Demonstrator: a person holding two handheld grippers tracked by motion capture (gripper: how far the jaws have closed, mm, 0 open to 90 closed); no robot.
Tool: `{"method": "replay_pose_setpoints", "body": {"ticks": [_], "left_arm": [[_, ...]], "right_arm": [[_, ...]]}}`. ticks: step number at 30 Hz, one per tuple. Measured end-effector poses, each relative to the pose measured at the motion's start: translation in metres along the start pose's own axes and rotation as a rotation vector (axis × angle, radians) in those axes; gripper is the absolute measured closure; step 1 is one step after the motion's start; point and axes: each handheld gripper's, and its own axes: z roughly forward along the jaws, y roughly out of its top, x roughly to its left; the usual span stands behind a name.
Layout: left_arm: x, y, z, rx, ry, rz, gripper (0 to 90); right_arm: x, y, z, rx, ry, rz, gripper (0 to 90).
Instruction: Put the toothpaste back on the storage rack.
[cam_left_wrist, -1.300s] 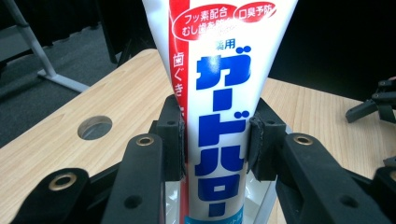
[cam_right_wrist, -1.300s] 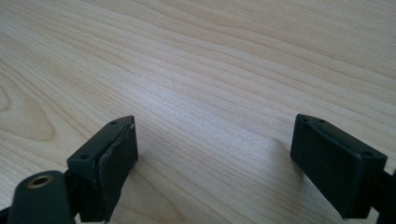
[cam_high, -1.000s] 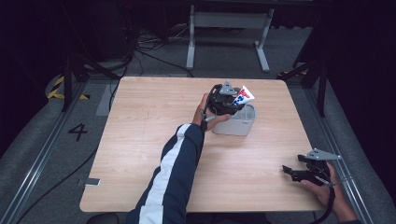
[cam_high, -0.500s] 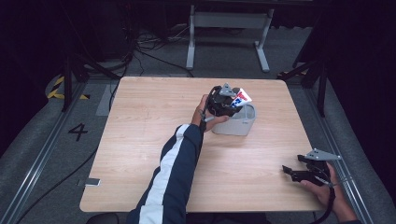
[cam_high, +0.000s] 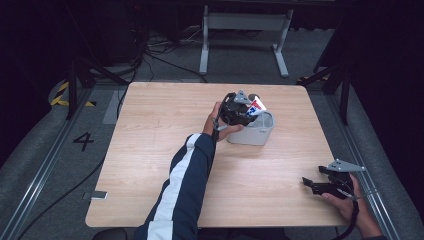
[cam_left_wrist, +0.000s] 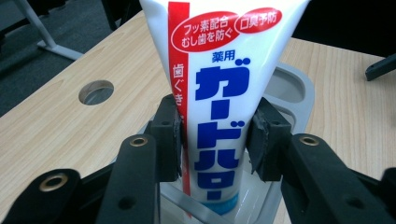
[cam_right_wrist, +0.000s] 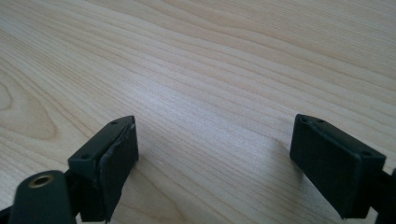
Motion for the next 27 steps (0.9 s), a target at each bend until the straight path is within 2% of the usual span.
{"method": "replay_pose_setpoints", "body": {"ticks": [4, 14, 16, 19, 24, 27], "left_arm": [[-0.001, -0.005, 0.006, 0.084, 0.01, 0.035, 57.7], [0.0, -0.006, 0.004, 0.068, 0.011, 0.015, 54.4], [0.003, -0.008, 0.001, 0.036, 0.003, -0.014, 56.3], [0.004, -0.008, 0.0, 0.04, 0.007, -0.021, 53.5], [0.004, -0.008, -0.006, 0.018, 0.014, -0.037, 50.0], [0.005, -0.007, -0.008, 0.033, 0.025, -0.037, 45.6]], "right_arm": [[0.0, 0.0, 0.0, 0.0, 0.0, 0.001, 15.7], [0.0, 0.0, 0.0, 0.0, 0.001, 0.001, 15.7], [0.0, 0.0, 0.0, 0.0, 0.001, 0.001, 15.7], [0.0, 0.0, 0.0, 0.0, 0.0, 0.001, 15.7], [0.0, 0.0, 0.0, 0.0, 0.0, 0.001, 15.7], [0.0, 0.0, 0.0, 0.0, 0.0, 0.001, 15.7]]}}
